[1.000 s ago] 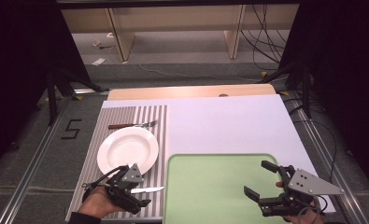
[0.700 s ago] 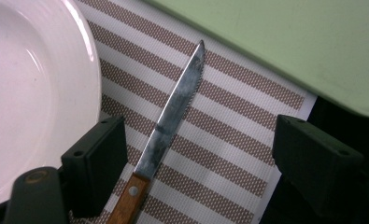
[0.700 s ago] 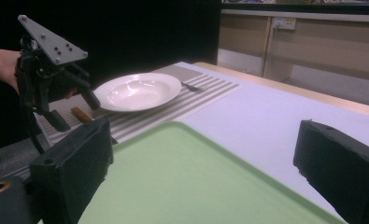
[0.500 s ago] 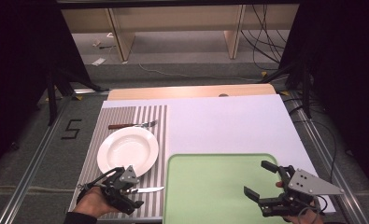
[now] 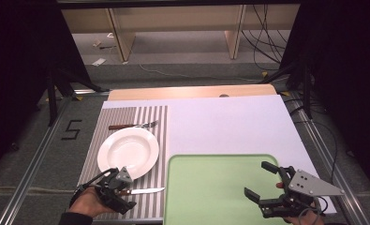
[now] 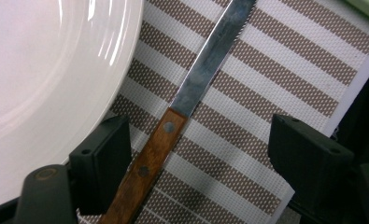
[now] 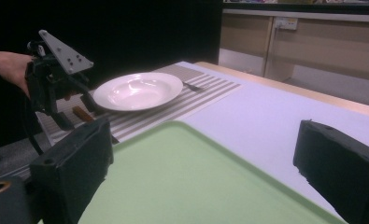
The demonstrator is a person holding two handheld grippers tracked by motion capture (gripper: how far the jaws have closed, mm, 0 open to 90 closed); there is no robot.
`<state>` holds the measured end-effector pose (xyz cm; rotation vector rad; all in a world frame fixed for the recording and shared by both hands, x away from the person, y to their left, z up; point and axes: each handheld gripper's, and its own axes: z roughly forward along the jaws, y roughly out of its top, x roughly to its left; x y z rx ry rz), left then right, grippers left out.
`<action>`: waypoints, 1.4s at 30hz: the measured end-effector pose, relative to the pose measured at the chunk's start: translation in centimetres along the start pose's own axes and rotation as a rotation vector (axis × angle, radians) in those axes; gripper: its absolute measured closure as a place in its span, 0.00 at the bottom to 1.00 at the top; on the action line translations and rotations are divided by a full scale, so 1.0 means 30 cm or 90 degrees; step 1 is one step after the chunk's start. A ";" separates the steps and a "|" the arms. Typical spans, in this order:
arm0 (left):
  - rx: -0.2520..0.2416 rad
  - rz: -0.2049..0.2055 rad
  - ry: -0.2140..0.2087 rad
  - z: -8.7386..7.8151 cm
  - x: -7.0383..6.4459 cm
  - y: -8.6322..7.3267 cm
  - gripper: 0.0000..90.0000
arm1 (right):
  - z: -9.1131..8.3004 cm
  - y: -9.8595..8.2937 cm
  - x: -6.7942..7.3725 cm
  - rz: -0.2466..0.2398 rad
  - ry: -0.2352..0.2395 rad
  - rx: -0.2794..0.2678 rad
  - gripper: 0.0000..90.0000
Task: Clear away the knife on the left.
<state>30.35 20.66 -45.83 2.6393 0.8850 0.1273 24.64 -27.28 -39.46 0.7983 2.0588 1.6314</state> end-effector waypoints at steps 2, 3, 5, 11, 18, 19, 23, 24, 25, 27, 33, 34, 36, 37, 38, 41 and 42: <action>0.003 0.004 -0.002 0.005 0.003 0.000 0.24 | 0.000 0.000 0.000 0.002 0.000 0.002 0.06; 0.003 0.004 -0.002 0.005 0.003 0.000 0.25 | 0.000 -0.001 0.000 0.001 0.000 0.002 0.06; 0.009 0.001 0.000 0.009 0.004 0.000 0.25 | 0.000 0.000 0.001 0.001 0.000 0.002 0.06; 0.016 -0.009 0.005 0.028 0.012 0.003 0.25 | 0.001 0.000 0.001 0.002 0.001 0.001 0.07; 0.036 -0.035 0.006 0.036 0.018 0.008 0.33 | 0.002 0.000 0.001 0.001 0.001 0.004 0.07; 0.037 -0.045 0.004 0.035 0.019 0.008 0.33 | 0.002 0.000 0.001 0.001 0.001 0.004 0.07; 0.053 -0.068 0.015 0.027 0.021 0.013 0.46 | 0.002 0.000 0.001 0.001 0.001 0.004 0.07; 0.054 -0.074 0.019 0.026 0.023 0.014 0.48 | 0.001 0.000 0.001 0.000 0.001 0.003 0.07; 0.054 -0.074 0.019 0.026 0.023 0.014 0.51 | 0.001 0.000 0.001 0.000 0.001 0.003 0.07; 0.068 -0.074 0.029 0.024 0.023 0.020 0.55 | 0.002 0.001 0.000 0.000 0.001 0.002 0.07; 0.096 -0.078 0.031 0.024 0.019 0.037 0.65 | 0.003 0.000 0.000 0.000 0.000 0.004 0.07; 0.096 -0.078 0.031 0.024 0.019 0.037 0.67 | 0.003 0.000 0.000 -0.001 -0.001 0.003 0.07; 0.111 -0.072 0.026 0.025 0.013 0.047 0.71 | 0.003 0.001 0.000 -0.001 0.000 0.002 0.07; 0.115 -0.071 0.027 0.025 0.012 0.050 0.73 | 0.003 0.000 0.001 -0.001 0.000 0.003 0.07; 0.119 -0.069 0.030 0.026 0.010 0.052 0.78 | 0.003 0.000 0.001 -0.001 0.000 0.003 0.07; 0.126 -0.064 0.029 0.027 0.009 0.056 0.80 | 0.003 0.000 0.001 -0.001 0.000 0.003 0.07; 0.125 -0.054 0.031 0.027 0.004 0.056 0.84 | 0.003 0.000 0.001 -0.002 0.000 0.003 0.07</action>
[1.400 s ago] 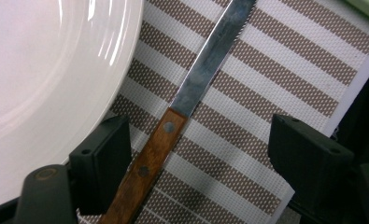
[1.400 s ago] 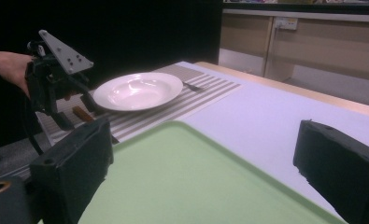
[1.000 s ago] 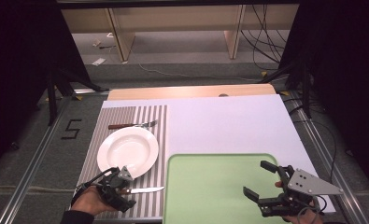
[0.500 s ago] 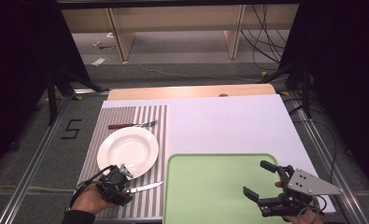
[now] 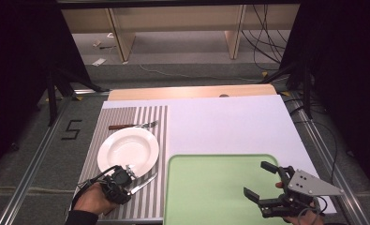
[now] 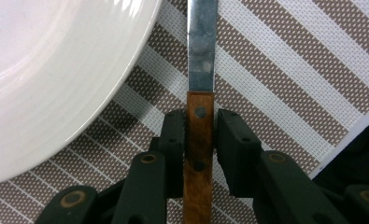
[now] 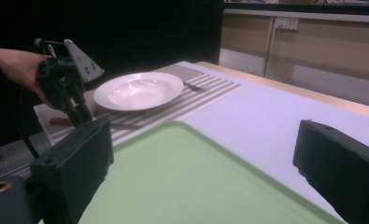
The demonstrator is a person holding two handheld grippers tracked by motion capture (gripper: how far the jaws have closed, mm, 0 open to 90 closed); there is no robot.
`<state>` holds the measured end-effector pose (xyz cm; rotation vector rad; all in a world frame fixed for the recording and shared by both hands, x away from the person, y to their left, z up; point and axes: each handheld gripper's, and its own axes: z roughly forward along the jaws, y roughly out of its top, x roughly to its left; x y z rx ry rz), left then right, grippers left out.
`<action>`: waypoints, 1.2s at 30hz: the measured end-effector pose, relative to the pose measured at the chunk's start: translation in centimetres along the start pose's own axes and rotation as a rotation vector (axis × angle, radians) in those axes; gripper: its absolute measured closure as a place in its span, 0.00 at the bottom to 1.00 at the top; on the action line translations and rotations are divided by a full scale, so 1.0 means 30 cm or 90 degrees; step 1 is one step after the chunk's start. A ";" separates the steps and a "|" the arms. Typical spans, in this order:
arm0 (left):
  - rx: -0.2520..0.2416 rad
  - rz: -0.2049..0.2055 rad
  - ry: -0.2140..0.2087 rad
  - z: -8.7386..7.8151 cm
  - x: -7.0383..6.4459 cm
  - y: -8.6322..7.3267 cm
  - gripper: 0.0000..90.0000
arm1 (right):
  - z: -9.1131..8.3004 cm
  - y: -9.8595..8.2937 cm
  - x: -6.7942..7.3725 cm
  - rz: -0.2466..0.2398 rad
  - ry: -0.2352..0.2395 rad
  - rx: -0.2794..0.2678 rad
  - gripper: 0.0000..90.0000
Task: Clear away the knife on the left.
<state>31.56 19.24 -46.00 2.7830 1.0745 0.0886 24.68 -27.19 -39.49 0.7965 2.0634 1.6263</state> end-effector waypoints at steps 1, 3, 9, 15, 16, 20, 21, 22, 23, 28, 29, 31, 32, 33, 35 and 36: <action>0.000 0.002 0.001 0.000 0.000 0.000 0.84 | 0.000 0.000 0.000 0.000 0.000 0.000 0.07; -0.001 0.007 -0.001 -0.001 0.000 -0.001 0.85 | 0.000 0.001 0.000 0.000 0.000 -0.001 0.07; -0.009 0.004 -0.009 -0.003 0.005 -0.005 0.85 | 0.000 0.001 0.000 -0.001 0.000 0.000 0.07; -0.035 -0.005 -0.030 -0.015 0.002 -0.004 0.85 | 0.000 0.000 0.001 -0.001 0.000 0.001 0.07; -0.040 -0.005 -0.034 -0.017 0.001 -0.004 0.85 | 0.000 0.000 0.001 -0.002 0.000 0.001 0.07; -0.063 -0.011 -0.052 -0.027 0.000 -0.001 0.85 | -0.001 0.000 0.001 -0.002 0.000 0.001 0.07; -0.073 -0.017 -0.060 -0.031 -0.002 0.000 0.85 | -0.001 0.000 0.001 -0.002 0.000 0.001 0.07; -0.094 -0.022 -0.075 -0.038 -0.006 0.004 0.85 | -0.002 0.001 0.002 -0.002 0.001 0.000 0.07; -0.113 -0.027 -0.088 -0.044 -0.009 0.007 0.85 | -0.002 0.001 0.002 -0.002 0.001 -0.001 0.07; -0.188 -0.033 -0.125 -0.071 -0.033 0.029 0.85 | -0.002 0.001 0.002 -0.002 0.001 -0.001 0.07; -0.188 -0.033 -0.125 -0.071 -0.033 0.029 0.85 | -0.002 0.001 0.002 -0.002 0.001 -0.001 0.07; -0.218 -0.046 -0.140 -0.083 -0.052 0.046 0.85 | -0.002 0.001 0.002 -0.002 0.002 0.000 0.07; -0.231 -0.049 -0.143 -0.089 -0.061 0.053 0.85 | -0.002 0.001 0.002 -0.002 0.002 -0.001 0.07; -0.231 -0.049 -0.143 -0.089 -0.061 0.053 0.85 | -0.002 0.001 0.002 -0.002 0.001 -0.001 0.07; -0.247 -0.046 -0.152 -0.098 -0.079 0.066 0.85 | -0.001 0.000 0.001 -0.004 0.002 0.001 0.07; -0.252 -0.047 -0.154 -0.099 -0.086 0.071 0.85 | -0.001 0.000 0.001 -0.004 0.002 0.001 0.07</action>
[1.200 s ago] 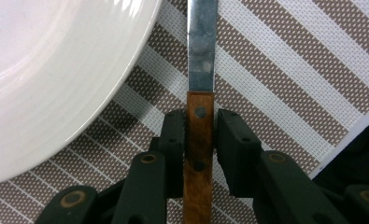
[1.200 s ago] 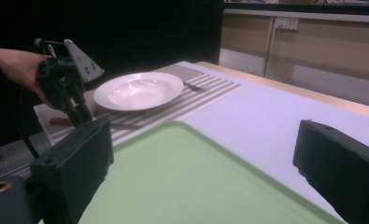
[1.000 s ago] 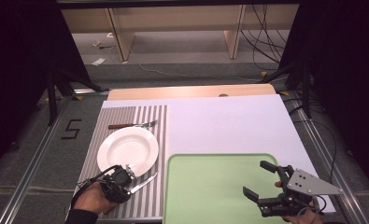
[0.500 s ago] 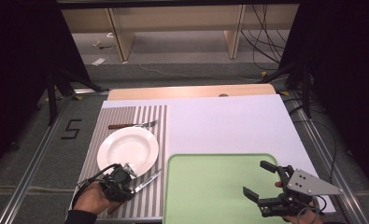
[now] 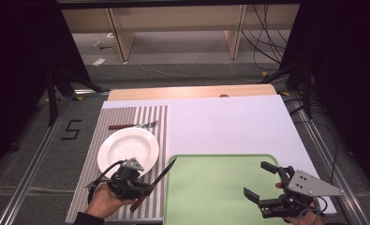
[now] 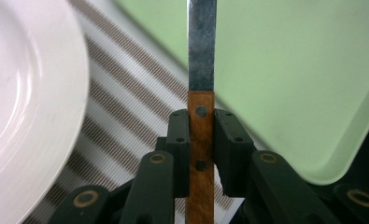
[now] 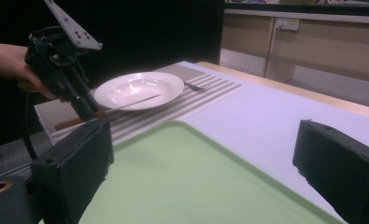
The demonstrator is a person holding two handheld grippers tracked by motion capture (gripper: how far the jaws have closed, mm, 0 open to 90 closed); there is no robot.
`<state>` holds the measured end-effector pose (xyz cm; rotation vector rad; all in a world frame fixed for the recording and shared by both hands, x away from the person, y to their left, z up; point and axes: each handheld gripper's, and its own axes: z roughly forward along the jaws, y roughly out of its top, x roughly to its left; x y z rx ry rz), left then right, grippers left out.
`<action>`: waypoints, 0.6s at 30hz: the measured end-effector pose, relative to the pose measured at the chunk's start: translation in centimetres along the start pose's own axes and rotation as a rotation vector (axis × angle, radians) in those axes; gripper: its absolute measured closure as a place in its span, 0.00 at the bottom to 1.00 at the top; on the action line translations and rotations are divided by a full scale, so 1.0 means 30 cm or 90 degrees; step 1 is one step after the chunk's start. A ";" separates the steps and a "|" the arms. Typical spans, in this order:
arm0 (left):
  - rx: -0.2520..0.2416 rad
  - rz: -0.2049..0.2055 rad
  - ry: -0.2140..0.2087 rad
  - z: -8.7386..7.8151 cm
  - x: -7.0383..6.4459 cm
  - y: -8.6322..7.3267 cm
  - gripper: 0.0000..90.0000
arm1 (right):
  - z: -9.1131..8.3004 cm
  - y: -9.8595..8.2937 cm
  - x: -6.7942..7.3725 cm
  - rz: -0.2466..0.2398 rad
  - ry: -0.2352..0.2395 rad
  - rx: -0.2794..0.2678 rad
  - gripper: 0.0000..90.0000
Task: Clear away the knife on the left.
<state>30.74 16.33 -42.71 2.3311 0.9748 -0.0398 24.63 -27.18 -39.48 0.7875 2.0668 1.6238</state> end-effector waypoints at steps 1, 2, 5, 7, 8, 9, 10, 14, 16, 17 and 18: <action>-0.005 0.007 -0.006 0.007 -0.013 0.007 0.85 | 0.000 0.001 0.001 0.002 0.000 0.000 0.07; -0.008 0.008 -0.011 0.014 -0.024 0.013 0.85 | 0.000 0.001 0.001 0.002 0.001 -0.001 0.07; -0.010 0.015 -0.016 0.021 -0.040 0.022 0.85 | 0.001 0.000 0.001 0.001 0.001 0.000 0.07; -0.015 0.019 -0.021 0.030 -0.061 0.034 0.85 | 0.000 0.001 0.001 0.000 0.001 -0.001 0.07; -0.023 0.013 -0.038 0.036 -0.078 0.045 0.85 | 0.001 0.000 0.000 0.001 0.001 0.000 0.07; -0.023 0.009 -0.046 0.038 -0.087 0.052 0.85 | 0.001 0.000 0.001 0.000 0.002 0.001 0.07; -0.024 0.013 -0.047 0.039 -0.095 0.057 0.85 | 0.001 0.000 0.001 0.000 0.002 0.001 0.07; -0.024 0.029 -0.061 0.059 -0.131 0.075 0.85 | 0.001 0.000 0.000 0.000 0.002 0.001 0.07; -0.022 0.032 -0.064 0.065 -0.137 0.078 0.85 | 0.000 0.001 0.001 0.000 0.002 -0.001 0.07; -0.016 0.036 -0.066 0.070 -0.141 0.080 0.85 | 0.001 0.000 0.001 0.000 0.002 -0.001 0.07; -0.007 0.039 -0.064 0.082 -0.147 0.085 0.85 | 0.001 0.000 0.001 0.000 0.003 0.001 0.07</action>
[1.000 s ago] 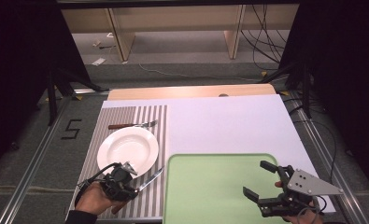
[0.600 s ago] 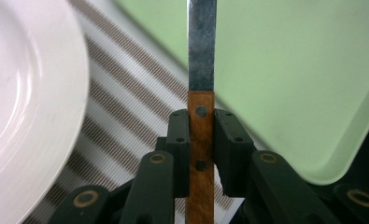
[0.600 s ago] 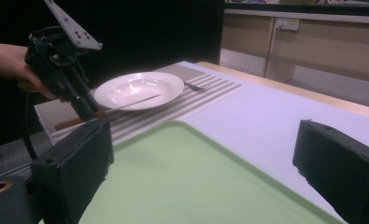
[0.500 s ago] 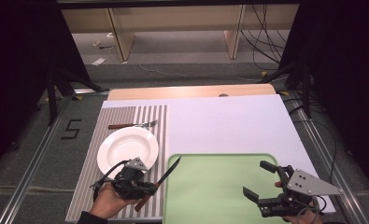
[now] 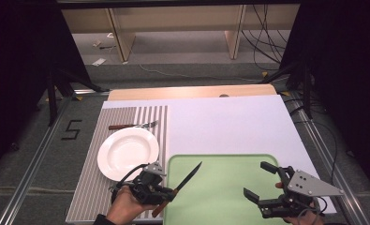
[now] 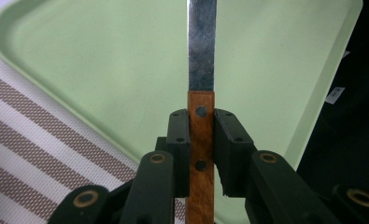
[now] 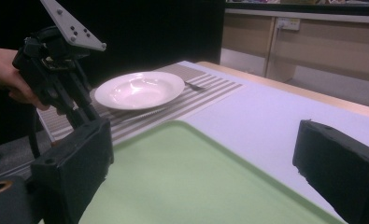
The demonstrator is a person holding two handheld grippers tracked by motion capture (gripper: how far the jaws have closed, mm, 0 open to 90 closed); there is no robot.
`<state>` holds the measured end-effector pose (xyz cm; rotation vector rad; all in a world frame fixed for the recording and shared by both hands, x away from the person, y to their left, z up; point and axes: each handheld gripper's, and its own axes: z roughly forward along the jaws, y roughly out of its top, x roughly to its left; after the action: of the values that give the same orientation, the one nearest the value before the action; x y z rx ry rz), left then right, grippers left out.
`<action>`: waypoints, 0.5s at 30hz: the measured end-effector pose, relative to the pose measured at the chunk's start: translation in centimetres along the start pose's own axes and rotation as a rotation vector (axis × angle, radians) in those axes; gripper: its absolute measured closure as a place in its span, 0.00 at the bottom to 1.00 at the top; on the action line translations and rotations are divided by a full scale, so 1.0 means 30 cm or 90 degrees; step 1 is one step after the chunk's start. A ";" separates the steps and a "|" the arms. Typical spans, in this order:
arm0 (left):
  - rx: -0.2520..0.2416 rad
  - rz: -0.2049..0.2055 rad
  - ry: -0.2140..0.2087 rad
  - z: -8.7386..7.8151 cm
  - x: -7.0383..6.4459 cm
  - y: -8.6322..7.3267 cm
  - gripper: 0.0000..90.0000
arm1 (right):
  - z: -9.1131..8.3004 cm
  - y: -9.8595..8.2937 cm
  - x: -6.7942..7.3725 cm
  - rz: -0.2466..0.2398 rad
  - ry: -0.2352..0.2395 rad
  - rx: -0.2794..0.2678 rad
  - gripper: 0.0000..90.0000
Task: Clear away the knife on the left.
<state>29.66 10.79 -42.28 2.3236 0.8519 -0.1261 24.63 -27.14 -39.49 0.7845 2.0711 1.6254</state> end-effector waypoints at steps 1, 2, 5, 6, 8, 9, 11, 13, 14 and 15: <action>0.000 0.000 0.000 0.000 0.000 0.000 0.85 | 0.000 0.000 0.000 0.000 0.000 0.001 0.07; 0.005 0.001 -0.005 0.007 -0.001 0.003 0.85 | 0.000 0.000 0.001 -0.001 0.001 0.000 0.07; 0.013 -0.001 -0.017 0.022 -0.009 0.009 0.85 | 0.001 0.000 0.001 0.000 0.000 0.003 0.07; 0.019 0.000 -0.020 0.028 -0.012 0.012 0.85 | 0.002 -0.001 0.001 0.000 0.000 0.002 0.07; 0.028 0.005 -0.023 0.044 -0.019 0.018 0.85 | 0.002 0.000 0.002 -0.001 -0.001 0.002 0.07; 0.036 0.008 -0.022 0.051 -0.023 0.022 0.85 | 0.002 0.000 0.002 -0.001 -0.001 0.002 0.07; 0.043 0.005 -0.025 0.064 -0.028 0.028 0.85 | 0.003 -0.001 0.001 0.000 -0.001 0.003 0.07; 0.051 0.005 -0.032 0.077 -0.033 0.034 0.85 | 0.002 -0.001 0.001 0.000 0.000 0.002 0.07; 0.054 0.007 -0.033 0.082 -0.037 0.037 0.85 | 0.003 0.000 0.001 0.001 0.000 0.001 0.07; 0.060 0.009 -0.035 0.088 -0.039 0.039 0.85 | 0.003 -0.001 0.001 0.001 0.000 0.002 0.07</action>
<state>29.78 7.86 -43.35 2.4013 0.8181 -0.2277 24.67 -27.07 -39.53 0.7874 2.0741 1.6235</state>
